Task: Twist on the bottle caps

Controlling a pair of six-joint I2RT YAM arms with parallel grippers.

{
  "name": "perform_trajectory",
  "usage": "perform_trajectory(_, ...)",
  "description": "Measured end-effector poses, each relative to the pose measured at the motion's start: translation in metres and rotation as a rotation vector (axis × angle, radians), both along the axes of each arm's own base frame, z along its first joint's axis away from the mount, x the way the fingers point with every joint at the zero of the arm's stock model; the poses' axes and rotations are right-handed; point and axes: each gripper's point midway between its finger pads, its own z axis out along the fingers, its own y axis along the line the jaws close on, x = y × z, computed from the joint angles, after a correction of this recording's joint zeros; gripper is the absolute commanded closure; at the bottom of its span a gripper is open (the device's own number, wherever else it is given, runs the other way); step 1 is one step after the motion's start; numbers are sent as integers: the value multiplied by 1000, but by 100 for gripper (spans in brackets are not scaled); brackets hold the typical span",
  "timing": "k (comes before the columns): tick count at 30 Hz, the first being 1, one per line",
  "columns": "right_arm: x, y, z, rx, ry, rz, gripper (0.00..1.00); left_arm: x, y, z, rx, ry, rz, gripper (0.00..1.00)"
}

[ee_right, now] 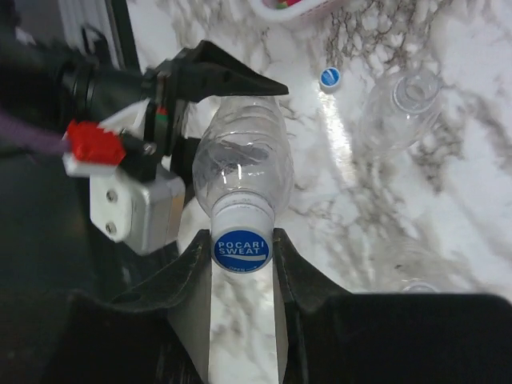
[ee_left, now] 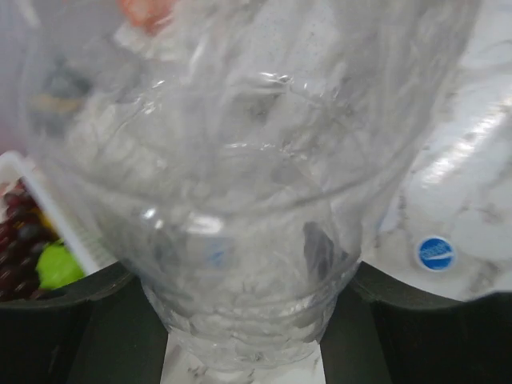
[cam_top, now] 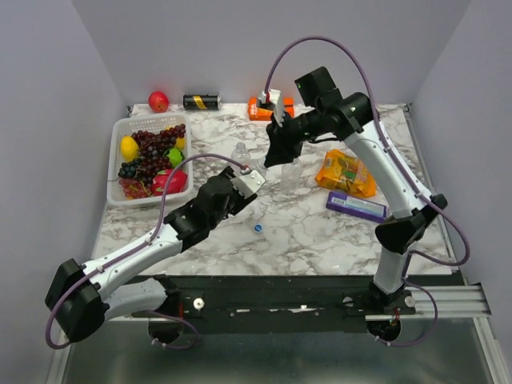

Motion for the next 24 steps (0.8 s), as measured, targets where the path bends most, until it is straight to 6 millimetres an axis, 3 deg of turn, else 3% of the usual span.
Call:
perform_trajectory(5,6,-2,-19,41,377,-215,98,10,27,4,185,-117,152,100)
perform_trajectory(6,7,-2,-21,43,420,-236,68,11,31,5,210,-133,166,100)
perform_trajectory(7,8,-1,-22,49,452,-246,52,13,36,7,238,-152,187,100)
perform_trajectory(9,11,1,-20,71,495,-245,37,14,40,10,265,-171,201,100)
perform_trajectory(12,21,8,-2,125,441,-194,27,16,31,19,231,-185,167,100)
perform_trajectory(15,23,4,21,174,274,-104,25,12,21,21,198,-148,84,100)
perform_trajectory(17,12,-7,31,191,125,-12,25,6,13,15,181,-101,1,100)
perform_trajectory(21,-45,-48,28,179,-189,204,23,-15,2,-3,169,27,-187,100)
perform_trajectory(24,-90,-66,17,167,-430,374,23,-30,-5,-8,153,101,-315,100)
